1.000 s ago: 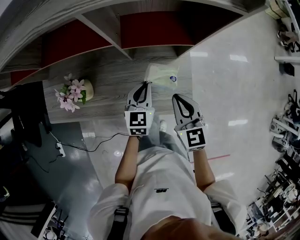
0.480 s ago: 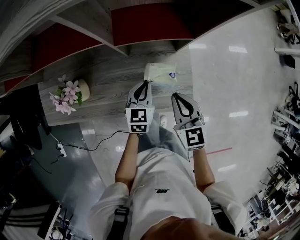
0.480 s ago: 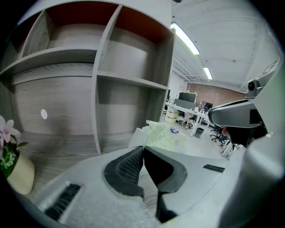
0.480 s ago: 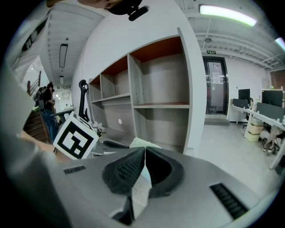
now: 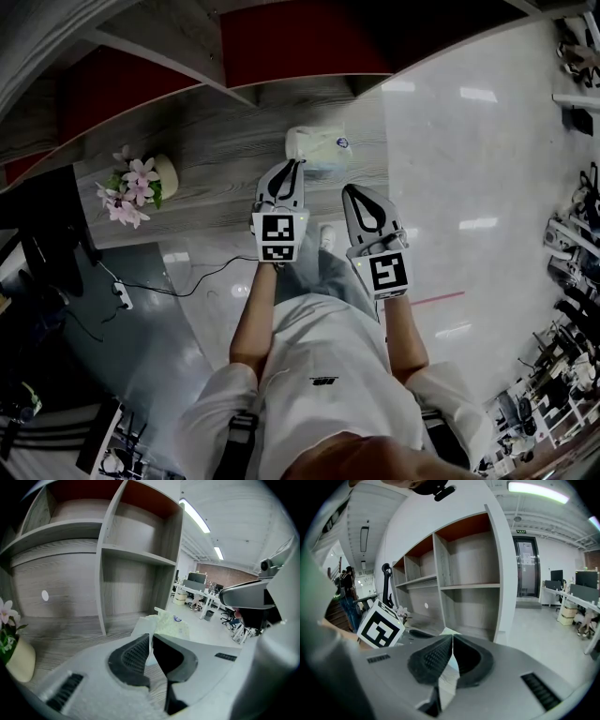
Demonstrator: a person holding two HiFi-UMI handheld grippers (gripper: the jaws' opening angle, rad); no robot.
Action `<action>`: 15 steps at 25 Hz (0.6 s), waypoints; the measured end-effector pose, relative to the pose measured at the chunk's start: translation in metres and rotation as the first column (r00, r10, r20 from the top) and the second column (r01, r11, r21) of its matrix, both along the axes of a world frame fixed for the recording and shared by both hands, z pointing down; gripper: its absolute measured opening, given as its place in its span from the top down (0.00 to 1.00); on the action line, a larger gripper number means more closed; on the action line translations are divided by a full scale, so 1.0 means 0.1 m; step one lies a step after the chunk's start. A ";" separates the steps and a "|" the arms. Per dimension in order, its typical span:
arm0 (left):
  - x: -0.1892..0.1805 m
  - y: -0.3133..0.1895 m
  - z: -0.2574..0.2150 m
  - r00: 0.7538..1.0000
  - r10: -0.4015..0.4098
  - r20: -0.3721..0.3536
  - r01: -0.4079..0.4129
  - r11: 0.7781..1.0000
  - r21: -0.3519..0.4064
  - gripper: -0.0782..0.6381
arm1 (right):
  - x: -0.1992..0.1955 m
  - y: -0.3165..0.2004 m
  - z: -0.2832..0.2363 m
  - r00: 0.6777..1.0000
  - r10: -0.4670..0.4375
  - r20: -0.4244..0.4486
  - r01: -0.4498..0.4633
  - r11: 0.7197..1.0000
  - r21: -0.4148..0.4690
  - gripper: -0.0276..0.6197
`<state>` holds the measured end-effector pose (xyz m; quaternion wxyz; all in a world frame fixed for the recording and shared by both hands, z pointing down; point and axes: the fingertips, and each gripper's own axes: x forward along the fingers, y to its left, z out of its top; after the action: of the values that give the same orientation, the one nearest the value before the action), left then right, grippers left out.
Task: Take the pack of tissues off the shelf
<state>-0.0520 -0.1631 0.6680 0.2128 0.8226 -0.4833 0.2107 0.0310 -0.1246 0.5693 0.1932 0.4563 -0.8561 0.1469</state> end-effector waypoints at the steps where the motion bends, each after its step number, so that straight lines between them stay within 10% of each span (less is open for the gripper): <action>1: -0.01 0.00 0.00 1.000 0.000 0.003 0.000 1.000 -0.001 0.85 | -0.01 0.00 0.00 1.000 -0.001 0.003 0.001 1.000 -0.001 0.92; 15: -0.12 0.13 -0.03 1.000 -0.023 0.003 0.023 1.000 -0.008 0.76 | -0.09 0.10 -0.01 0.999 -0.034 0.007 0.034 0.999 0.004 0.92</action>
<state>-0.0643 -0.1496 0.6650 0.2178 0.8159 -0.4924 0.2110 0.0222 -0.1147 0.5685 0.1918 0.4413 -0.8648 0.1436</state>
